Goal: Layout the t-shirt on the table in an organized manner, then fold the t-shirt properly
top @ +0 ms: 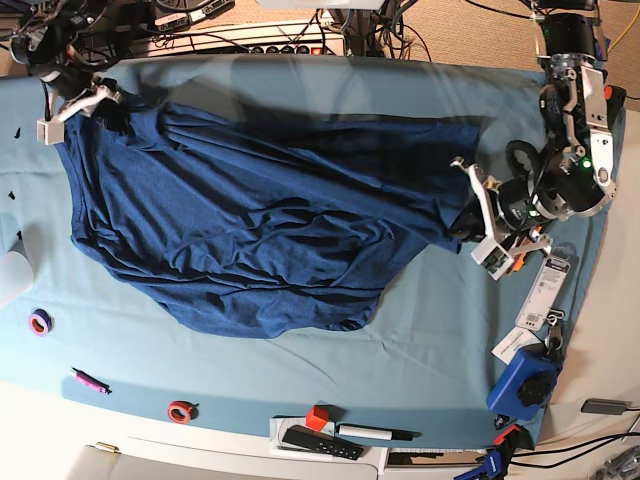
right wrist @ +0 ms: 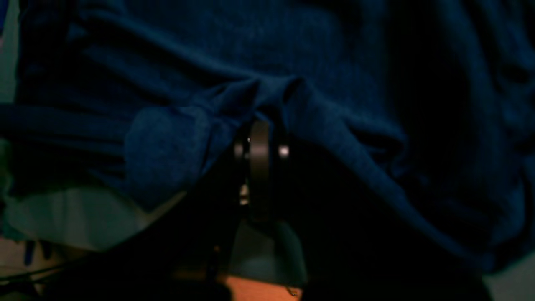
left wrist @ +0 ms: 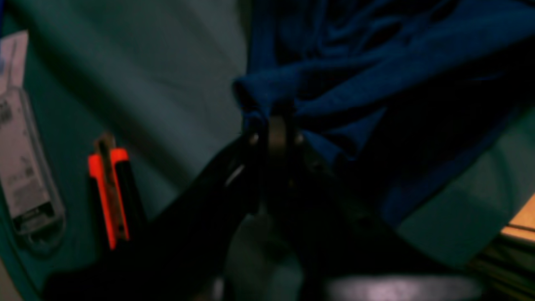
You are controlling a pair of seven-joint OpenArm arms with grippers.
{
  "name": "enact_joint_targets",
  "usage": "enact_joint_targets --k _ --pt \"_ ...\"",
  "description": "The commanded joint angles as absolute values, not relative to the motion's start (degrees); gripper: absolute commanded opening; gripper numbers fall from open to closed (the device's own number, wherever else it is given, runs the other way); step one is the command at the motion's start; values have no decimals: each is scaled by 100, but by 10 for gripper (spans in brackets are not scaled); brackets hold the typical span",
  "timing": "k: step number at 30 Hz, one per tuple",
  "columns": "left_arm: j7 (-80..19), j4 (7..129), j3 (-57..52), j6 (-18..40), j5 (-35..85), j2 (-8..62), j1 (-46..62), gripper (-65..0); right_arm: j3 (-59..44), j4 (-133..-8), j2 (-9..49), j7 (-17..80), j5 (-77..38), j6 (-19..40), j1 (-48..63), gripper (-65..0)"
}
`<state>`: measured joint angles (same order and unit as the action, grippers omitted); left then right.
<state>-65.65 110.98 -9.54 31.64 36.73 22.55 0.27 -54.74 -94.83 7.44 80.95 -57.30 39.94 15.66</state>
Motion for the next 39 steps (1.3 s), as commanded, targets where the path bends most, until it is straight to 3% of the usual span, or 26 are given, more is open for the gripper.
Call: enact_joint_targets --k 1,7,16,17,20,21,27,32,39 --pt "-6576 11192 -993 3153 3824 2397 -60 -650 -5505 -9511 843 7988 -5843 4000 1509 -650" --pt "-7161 11192 -1004 3153 4292 2493 16 -650 -5507 -9491 843 7944 -5863 4000 1264 -650" --pt "-7157 11192 -1002 3371 4289 2491 816 -650 -5507 -9491 845 8000 -5865 4000 1205 -650" --pt "-7153 11192 -1002 3371 4289 2491 880 -650 -5507 -9491 845 8000 -5867 4000 1205 -614" --pt "-7155 11192 -1002 3371 4289 2491 956 -650 -5507 -9491 864 8000 -6001 4000 1208 -426" --pt "-7155 11192 -1002 3369 4292 2491 956 -650 -5507 -9491 897 8000 -6114 4000 1208 -396" --pt "-7065 11192 -1002 3369 4292 2491 954 -650 -5524 -9491 1245 8000 -7037 4000 1210 -392" --pt "-7046 11192 -1002 3369 4294 2491 954 -650 -5522 -9491 1315 8000 -8468 4000 1210 -392" --pt "-6938 11190 -1002 3367 4381 2475 967 -650 -5522 -9865 1302 8000 -8500 4000 1734 -397"
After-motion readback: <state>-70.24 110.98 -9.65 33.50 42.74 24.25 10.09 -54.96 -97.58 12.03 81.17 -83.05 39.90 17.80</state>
